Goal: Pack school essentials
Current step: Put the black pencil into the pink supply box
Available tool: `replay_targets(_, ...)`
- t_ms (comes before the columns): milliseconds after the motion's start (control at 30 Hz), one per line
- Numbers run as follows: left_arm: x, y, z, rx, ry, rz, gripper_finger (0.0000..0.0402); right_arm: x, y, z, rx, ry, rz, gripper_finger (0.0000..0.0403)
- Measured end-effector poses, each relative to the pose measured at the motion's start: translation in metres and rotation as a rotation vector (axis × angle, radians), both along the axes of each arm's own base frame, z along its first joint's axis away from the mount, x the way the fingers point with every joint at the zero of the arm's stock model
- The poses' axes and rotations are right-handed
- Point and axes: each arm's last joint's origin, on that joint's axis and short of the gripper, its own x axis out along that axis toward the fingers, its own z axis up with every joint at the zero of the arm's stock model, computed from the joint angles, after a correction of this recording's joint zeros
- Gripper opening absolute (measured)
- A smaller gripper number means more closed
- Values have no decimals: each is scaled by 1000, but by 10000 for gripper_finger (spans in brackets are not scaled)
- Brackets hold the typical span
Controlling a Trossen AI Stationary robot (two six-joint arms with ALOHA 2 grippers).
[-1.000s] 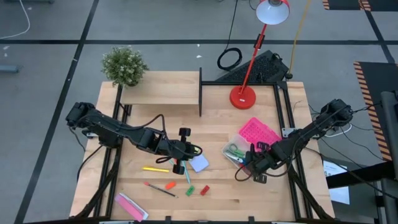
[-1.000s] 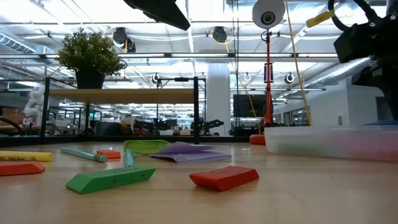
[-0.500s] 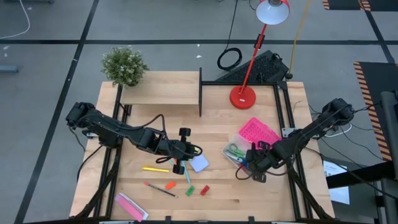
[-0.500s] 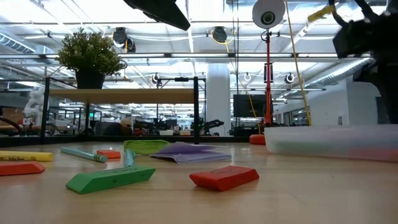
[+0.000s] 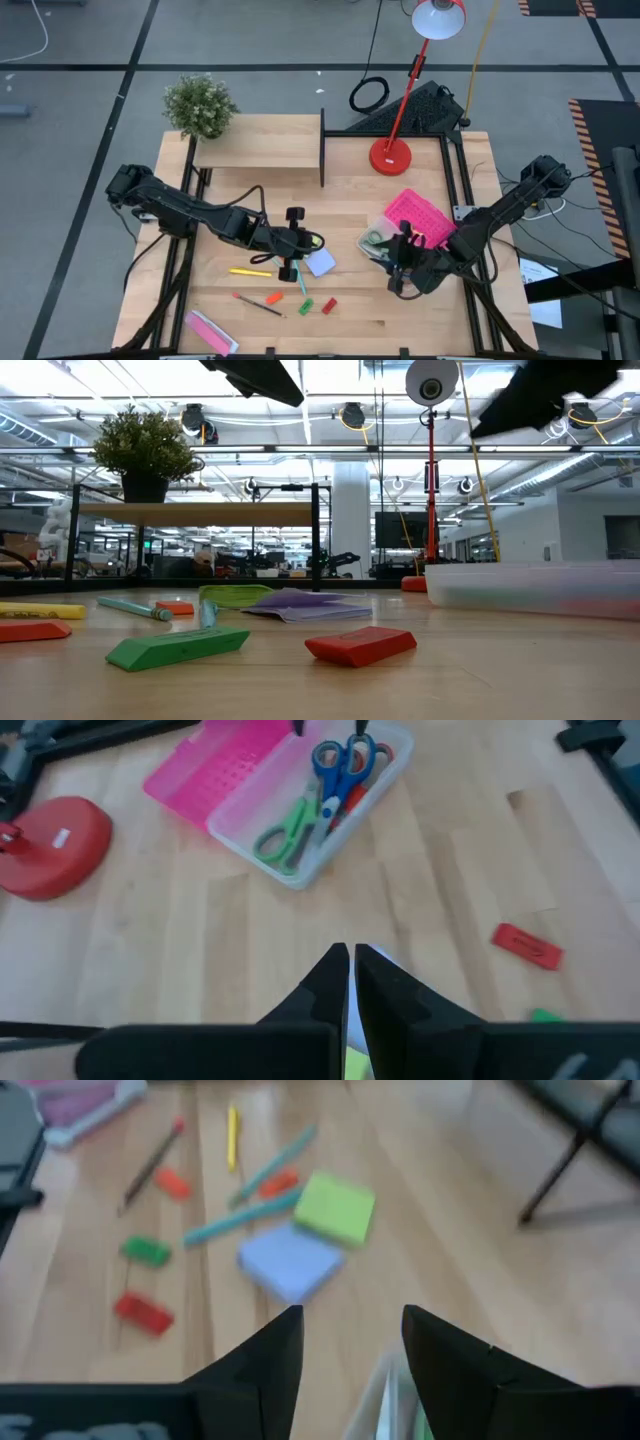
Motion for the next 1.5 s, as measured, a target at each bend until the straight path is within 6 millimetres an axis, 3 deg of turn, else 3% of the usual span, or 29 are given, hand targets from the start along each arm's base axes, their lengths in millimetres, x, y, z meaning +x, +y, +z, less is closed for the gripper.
replay_targets(400, -31, -51, -9, -186, 128, 69, 36, 18, 8, 21, -371, -133, 294, 271)
replay_targets(700, -53, -93, -35, -282, 256, 204, 163, 18, 9, 26, -225, -198, 223, 290)
replay_targets(833, -57, -111, -55, -278, 301, 235, 194, 16, 10, 25, -180, -200, 212, 281)
replay_targets(1000, -61, -123, -75, -259, 329, 316, 192, 15, 11, 24, -184, -190, 218, 274)
replay_targets(1333, -58, -132, -110, -216, 386, 403, 152, 15, 11, 24, -256, -176, 253, 272)
replay_targets(1500, -60, -130, -126, -163, 440, 468, 169, 14, 10, 27, -260, -184, 256, 272)
